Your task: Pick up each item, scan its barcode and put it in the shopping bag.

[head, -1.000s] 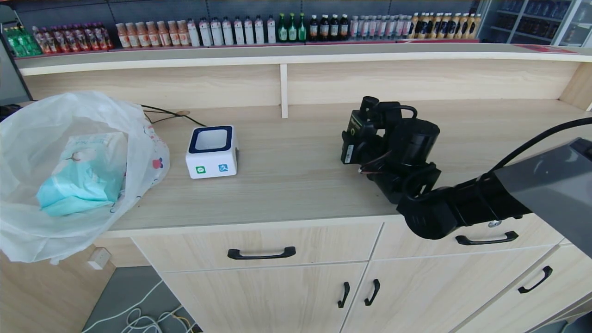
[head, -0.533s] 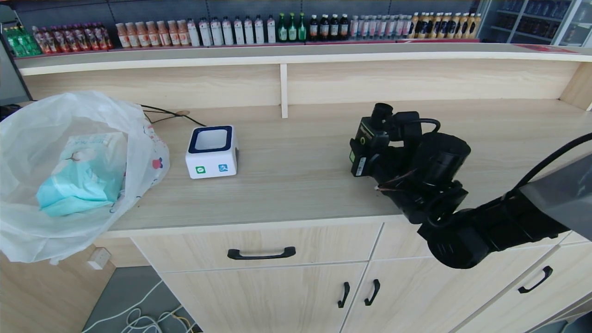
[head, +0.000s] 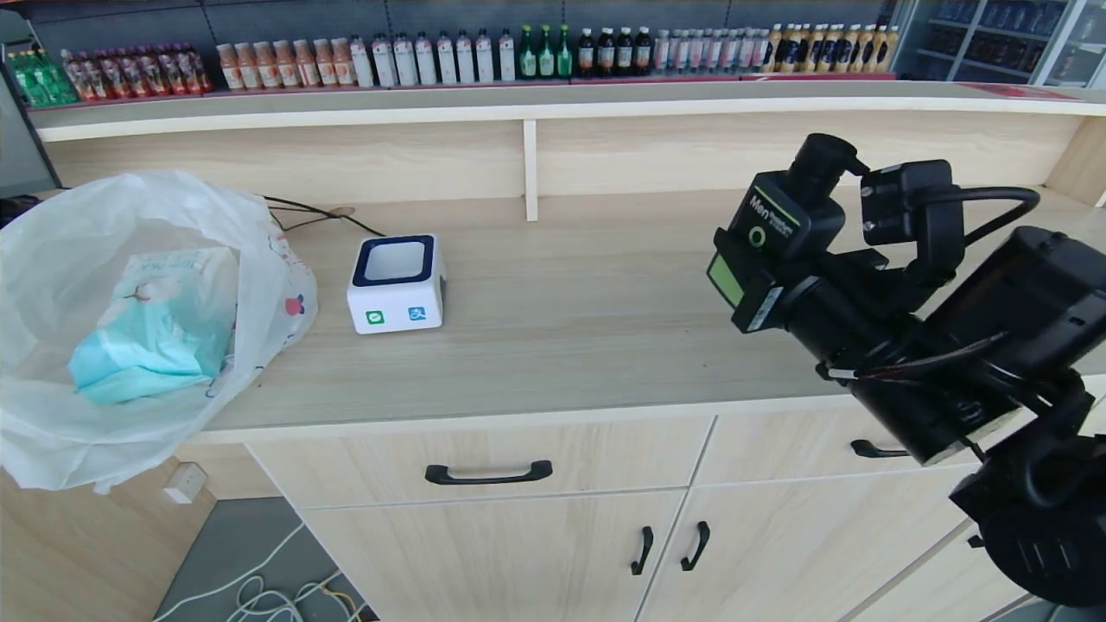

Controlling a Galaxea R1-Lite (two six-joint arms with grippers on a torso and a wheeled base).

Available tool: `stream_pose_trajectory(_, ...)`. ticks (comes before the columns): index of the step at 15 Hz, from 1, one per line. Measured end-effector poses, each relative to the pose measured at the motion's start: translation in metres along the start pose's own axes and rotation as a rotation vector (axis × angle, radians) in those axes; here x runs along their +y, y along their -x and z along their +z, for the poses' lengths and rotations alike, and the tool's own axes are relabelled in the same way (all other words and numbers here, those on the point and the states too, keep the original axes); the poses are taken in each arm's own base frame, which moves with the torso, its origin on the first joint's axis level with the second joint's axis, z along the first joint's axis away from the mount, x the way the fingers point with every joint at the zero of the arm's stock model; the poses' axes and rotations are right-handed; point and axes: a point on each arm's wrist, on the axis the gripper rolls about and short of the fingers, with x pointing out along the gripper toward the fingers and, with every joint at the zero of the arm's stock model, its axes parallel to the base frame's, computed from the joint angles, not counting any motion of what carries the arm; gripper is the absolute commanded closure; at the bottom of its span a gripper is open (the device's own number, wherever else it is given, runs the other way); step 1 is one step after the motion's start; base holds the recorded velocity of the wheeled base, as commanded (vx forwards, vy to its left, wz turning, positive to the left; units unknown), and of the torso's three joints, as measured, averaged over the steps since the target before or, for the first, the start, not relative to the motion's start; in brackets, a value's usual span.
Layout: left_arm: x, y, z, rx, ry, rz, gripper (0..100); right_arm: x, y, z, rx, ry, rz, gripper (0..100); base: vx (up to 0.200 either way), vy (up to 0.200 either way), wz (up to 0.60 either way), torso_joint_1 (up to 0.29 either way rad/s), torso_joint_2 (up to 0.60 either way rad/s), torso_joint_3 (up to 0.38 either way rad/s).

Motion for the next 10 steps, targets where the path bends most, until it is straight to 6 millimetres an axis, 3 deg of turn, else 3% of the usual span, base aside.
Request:
stream_pose_trajectory(6,0.000,0.000,0.000,0.000,0.000,0.000,0,-0.004,0.043,0.031,-0.063,-0.020,0.080,100,0.000,0.000,0.00,0.000,0.00,0.000)
stream_pose_trajectory(10,0.000,0.000,0.000,0.000,0.000,0.000,0,-0.005,0.050,0.047,-0.116,-0.049,0.101,100,0.000,0.000,0.00,0.000,0.00,0.000)
